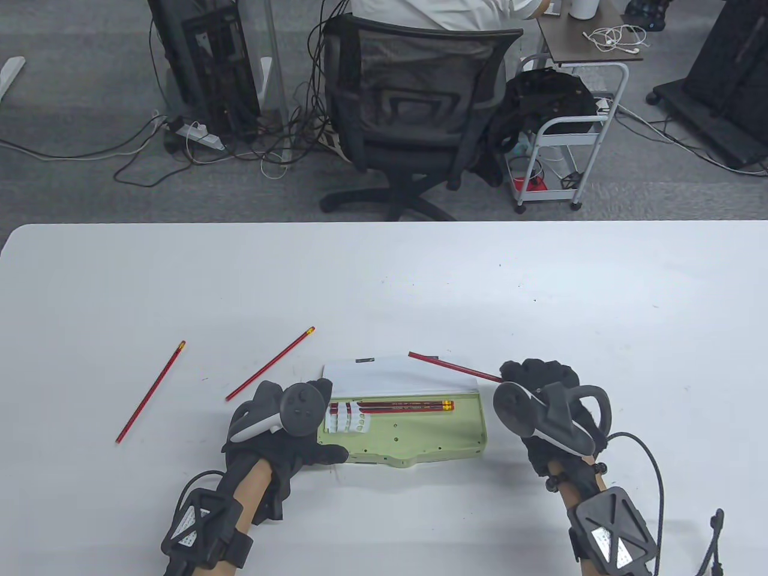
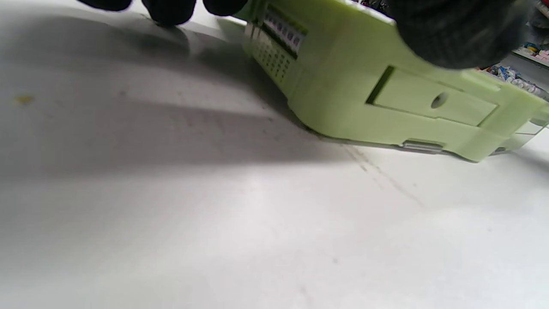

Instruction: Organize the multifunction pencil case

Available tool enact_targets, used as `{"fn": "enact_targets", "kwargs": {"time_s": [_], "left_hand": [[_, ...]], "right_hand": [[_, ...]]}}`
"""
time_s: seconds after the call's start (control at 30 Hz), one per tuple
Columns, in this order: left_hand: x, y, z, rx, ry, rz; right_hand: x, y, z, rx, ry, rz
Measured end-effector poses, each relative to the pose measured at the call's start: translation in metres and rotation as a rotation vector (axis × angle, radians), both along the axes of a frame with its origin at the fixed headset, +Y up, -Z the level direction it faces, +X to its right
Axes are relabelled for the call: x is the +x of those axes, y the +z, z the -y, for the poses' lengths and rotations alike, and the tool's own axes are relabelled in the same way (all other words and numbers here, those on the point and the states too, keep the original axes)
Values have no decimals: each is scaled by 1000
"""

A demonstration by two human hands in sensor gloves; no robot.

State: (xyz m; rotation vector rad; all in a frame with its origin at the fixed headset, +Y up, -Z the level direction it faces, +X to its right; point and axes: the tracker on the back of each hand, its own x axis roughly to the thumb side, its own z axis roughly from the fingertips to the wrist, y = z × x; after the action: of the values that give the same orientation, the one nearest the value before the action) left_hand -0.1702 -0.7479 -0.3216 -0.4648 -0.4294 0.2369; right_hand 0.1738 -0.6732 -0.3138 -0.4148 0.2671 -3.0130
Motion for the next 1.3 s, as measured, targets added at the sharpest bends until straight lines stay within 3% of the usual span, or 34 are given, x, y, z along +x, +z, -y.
{"fn": "enact_targets", "kwargs": {"time_s": [0.23, 0.8, 1.3], "left_hand": [[0, 0, 0, 1, 2, 1], [-1, 0, 0, 2, 7, 2], [-1, 1, 0, 4, 4, 2]], "right_hand": [[-19, 9, 9, 40, 22, -96], [-45, 13, 37, -14, 154, -197], [-64, 14, 44, 41, 159, -240]]}}
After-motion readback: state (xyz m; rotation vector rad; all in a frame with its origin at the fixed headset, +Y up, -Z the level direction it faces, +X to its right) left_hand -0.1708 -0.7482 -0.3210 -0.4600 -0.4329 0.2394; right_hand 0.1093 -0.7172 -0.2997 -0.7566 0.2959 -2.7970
